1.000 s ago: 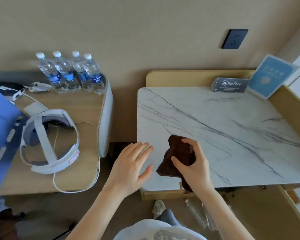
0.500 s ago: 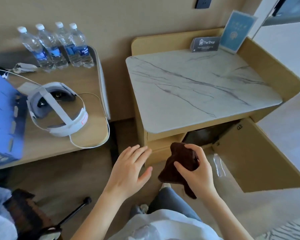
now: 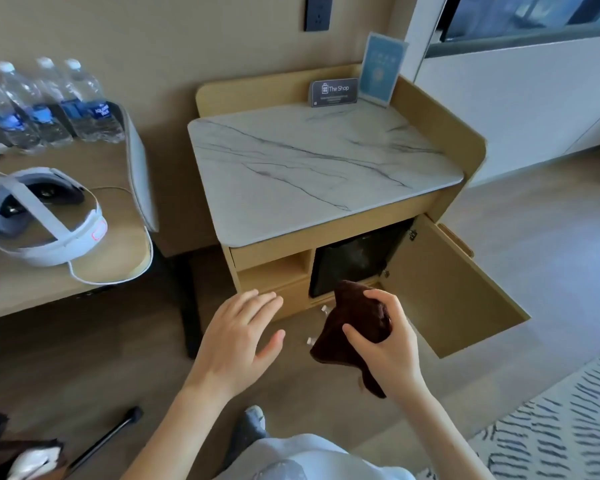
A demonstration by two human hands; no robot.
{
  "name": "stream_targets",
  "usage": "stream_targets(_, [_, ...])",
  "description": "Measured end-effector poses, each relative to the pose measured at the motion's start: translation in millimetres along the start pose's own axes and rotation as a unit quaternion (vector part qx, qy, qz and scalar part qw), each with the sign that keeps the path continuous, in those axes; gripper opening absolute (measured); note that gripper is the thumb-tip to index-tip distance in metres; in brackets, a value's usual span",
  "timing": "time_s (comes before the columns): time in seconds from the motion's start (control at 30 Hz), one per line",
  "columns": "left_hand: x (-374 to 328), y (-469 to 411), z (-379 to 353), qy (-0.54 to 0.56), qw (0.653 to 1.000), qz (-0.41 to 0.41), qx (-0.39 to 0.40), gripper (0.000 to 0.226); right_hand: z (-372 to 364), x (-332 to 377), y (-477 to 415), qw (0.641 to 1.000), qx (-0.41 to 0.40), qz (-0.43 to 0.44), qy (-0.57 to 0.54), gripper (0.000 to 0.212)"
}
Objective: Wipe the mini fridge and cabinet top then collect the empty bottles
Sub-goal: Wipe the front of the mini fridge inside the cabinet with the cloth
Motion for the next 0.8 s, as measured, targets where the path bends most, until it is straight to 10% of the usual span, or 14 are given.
stream_targets(0.43, [-220.1, 4.3, -98.7, 0.032, 0.998, -0.055, 0.022, 0.048, 198.8, -93.3, 73.3, 0.998, -0.047, -0.033, 0.019, 0.058])
stream_targets(0.8, [-241.8, -60.1, -140.5, 0.008, 0.998, -0.061, 0.030, 0.047, 227.2, -139.9, 7.1, 0.998, -0.029, -0.051, 0.023, 0.057])
Point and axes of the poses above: each hand's wrist, its own y-axis away from the middle knuckle, its own z-axis out of the back of the hand, x = y × z, the point moved 7 cm from there along -y, towards the middle knuckle, and after that the axes turned 3 degrees about y, right-handed, at the moved point
